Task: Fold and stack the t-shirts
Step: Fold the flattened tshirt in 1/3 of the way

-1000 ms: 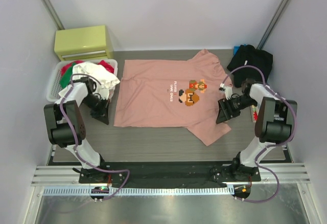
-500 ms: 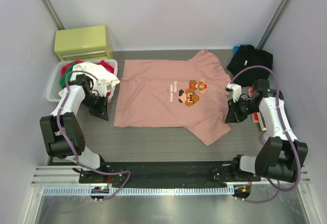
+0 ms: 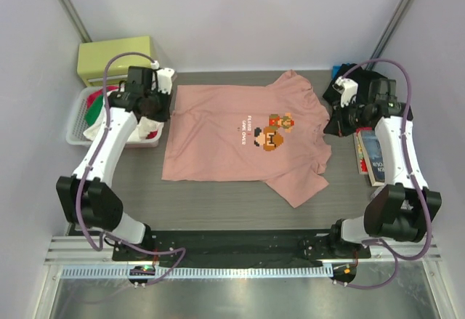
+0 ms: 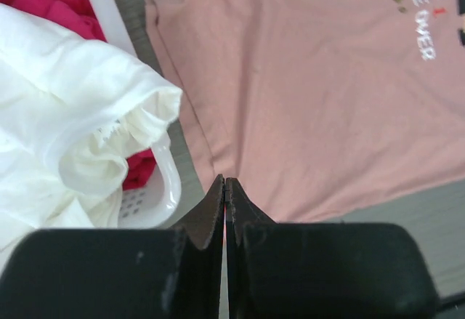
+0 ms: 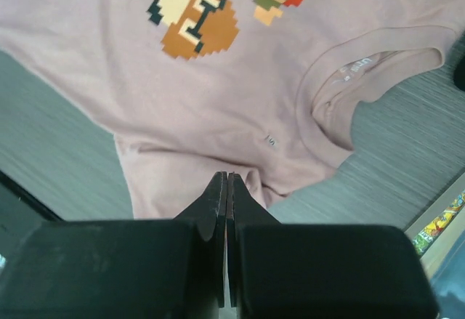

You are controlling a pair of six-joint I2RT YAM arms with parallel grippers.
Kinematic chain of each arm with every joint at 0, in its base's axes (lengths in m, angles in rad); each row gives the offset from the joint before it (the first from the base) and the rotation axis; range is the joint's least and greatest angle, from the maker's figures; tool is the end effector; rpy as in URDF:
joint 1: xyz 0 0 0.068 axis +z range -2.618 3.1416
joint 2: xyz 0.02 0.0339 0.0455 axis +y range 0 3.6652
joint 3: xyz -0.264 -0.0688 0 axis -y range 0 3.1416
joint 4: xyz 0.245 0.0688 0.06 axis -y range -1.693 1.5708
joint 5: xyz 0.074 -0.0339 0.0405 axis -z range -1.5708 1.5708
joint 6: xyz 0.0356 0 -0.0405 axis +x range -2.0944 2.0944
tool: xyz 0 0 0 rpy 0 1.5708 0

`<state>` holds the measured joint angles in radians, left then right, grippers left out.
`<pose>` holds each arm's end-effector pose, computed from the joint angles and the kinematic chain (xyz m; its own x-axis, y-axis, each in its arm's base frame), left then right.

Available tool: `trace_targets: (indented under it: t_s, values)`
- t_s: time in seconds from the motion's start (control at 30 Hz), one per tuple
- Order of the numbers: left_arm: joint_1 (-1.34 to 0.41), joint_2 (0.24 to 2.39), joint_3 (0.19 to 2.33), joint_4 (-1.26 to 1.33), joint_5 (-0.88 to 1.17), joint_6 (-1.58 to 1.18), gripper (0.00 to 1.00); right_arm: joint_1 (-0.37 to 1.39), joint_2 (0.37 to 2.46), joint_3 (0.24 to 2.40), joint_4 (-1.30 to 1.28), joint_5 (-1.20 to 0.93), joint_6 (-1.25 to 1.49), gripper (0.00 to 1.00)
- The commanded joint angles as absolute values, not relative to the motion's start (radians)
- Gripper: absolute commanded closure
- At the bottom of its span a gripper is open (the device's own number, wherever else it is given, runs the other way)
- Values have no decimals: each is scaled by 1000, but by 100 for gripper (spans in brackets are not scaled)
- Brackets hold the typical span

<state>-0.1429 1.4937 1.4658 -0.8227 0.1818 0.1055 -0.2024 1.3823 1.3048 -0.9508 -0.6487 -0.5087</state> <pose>0.3140 -0.0517 0.3479 -0.7127 0.2072 -0.6702 0.3350 0.9399 -0.0657 0.2711 -0.0337 0.3260 -0.6619 -0.2604 -0.7029 -0.5355 0.8204 0.2004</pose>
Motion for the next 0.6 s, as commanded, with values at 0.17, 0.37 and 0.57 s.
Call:
trace_targets:
  t_s: [0.17, 0.37, 0.57]
  values:
    - [-190, 1804, 1759, -810, -123, 23, 100, -95, 1667, 1454, -713, -368, -288, 99]
    - [-210, 2005, 1979, -836, -104, 18, 100, 0, 1871, 1666, -699, -212, -220, 99]
    - [-224, 2158, 2117, -839, -123, 29, 100, 48, 2075, 1919, -744, -186, -178, 99]
